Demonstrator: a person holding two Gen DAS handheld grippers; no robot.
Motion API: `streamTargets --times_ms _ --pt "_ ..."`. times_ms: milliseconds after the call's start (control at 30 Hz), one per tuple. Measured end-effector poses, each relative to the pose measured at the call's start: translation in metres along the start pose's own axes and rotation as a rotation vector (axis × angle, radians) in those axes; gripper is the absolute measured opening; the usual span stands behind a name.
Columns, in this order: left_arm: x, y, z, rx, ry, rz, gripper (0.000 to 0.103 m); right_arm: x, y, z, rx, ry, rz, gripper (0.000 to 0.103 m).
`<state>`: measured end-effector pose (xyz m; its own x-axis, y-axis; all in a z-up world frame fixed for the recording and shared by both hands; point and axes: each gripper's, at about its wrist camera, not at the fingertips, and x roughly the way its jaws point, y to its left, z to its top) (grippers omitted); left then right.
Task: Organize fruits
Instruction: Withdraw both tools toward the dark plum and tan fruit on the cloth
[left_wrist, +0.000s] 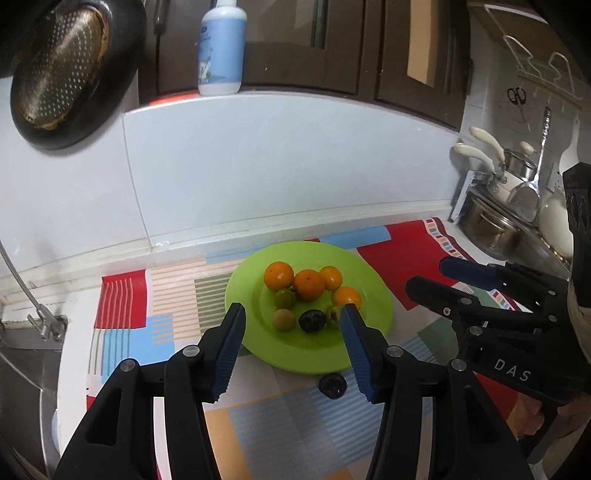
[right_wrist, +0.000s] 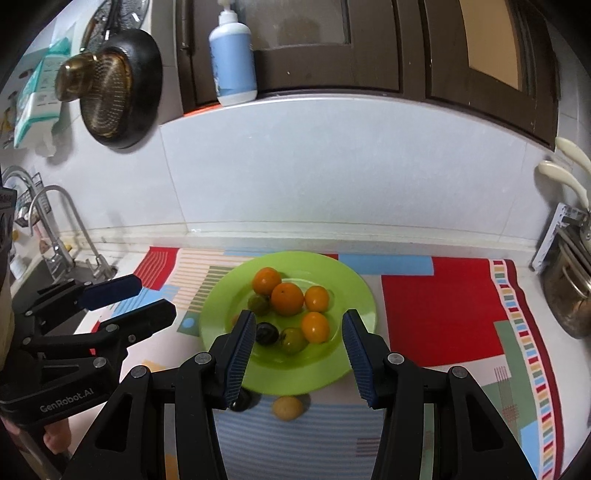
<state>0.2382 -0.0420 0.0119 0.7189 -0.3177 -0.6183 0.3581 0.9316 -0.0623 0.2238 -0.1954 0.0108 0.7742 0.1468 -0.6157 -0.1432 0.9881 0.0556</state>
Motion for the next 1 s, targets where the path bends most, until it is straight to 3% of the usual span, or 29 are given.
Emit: streamTargets --times_ms 400,600,1000 --pt "-0.031 -0.009 -0.017 0.057 -0.080 -0.024 0.053 -0.038 0.012 -0.011 -0.059 -0.076 -0.025 0.050" --pt "-0.033 -0.016 -0.027 0.097 -0.086 -0.037 0.053 -0.041 0.015 -0.022 -0.091 -0.064 -0.019 0.050" --pt "-0.005 -0.030 -0.057 0.210 -0.021 -0.087 0.053 -0.017 0.016 -0.054 -0.152 0.029 0.007 0.050"
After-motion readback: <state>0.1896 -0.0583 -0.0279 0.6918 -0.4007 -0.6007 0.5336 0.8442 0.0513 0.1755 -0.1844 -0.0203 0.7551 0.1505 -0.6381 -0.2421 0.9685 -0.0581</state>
